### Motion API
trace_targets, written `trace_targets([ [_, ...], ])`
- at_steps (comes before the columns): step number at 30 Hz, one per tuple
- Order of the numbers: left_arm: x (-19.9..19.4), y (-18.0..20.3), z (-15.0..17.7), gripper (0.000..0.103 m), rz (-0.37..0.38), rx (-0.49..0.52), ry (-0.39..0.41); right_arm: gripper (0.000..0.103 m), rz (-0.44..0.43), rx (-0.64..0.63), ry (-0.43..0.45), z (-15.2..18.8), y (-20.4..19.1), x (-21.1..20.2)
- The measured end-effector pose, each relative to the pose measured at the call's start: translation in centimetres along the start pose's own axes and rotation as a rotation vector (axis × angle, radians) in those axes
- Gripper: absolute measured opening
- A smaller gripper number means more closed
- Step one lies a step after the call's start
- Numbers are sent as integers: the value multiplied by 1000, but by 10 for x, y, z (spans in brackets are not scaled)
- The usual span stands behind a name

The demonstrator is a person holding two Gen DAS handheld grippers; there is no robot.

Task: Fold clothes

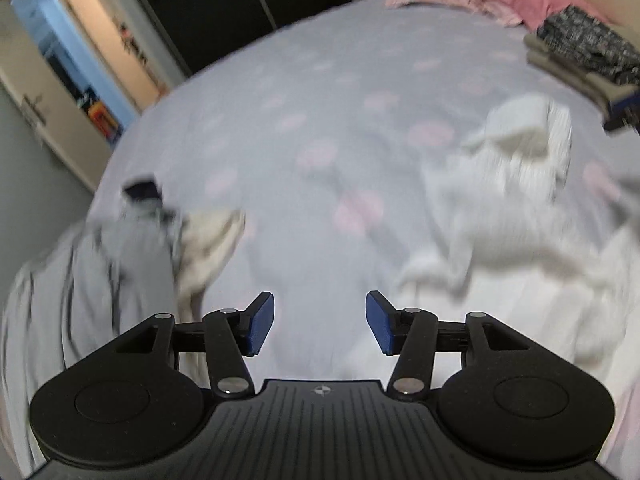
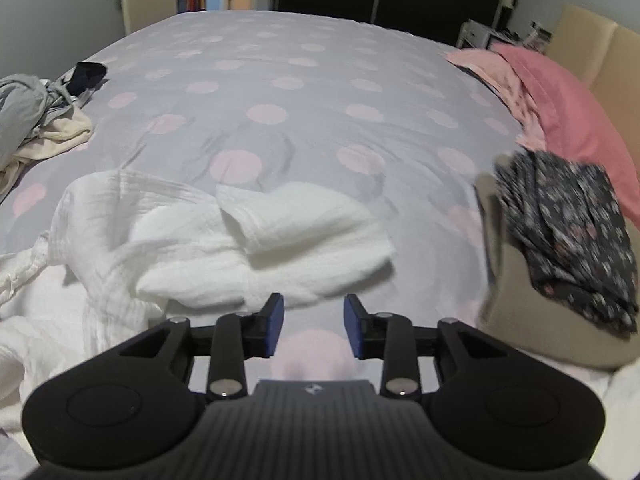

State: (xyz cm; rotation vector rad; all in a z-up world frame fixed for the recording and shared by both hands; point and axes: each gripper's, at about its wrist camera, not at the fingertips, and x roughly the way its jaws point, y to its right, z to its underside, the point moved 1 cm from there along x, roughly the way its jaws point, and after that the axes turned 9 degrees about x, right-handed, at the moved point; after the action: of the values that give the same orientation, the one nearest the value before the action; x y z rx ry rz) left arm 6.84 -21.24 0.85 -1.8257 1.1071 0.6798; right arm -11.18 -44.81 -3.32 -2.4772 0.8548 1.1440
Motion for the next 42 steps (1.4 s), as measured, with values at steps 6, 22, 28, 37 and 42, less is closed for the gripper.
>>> trace_targets([
  [6, 6, 20, 41, 51, 139, 41, -71, 43, -22, -41, 4, -14, -27, 24],
  [22, 51, 19, 69, 25, 154, -63, -185, 42, 95, -138, 7, -28, -64, 101],
  [28, 36, -9, 55, 10, 107, -183, -136, 5, 166, -38, 64, -43, -38, 76],
  [37, 0, -54, 40, 9, 67, -366, -51, 4, 295, 264, 239, -52, 48, -12],
  [42, -10, -69, 40, 9, 57, -416, -35, 4, 367, 434, 334, -37, 104, -64],
])
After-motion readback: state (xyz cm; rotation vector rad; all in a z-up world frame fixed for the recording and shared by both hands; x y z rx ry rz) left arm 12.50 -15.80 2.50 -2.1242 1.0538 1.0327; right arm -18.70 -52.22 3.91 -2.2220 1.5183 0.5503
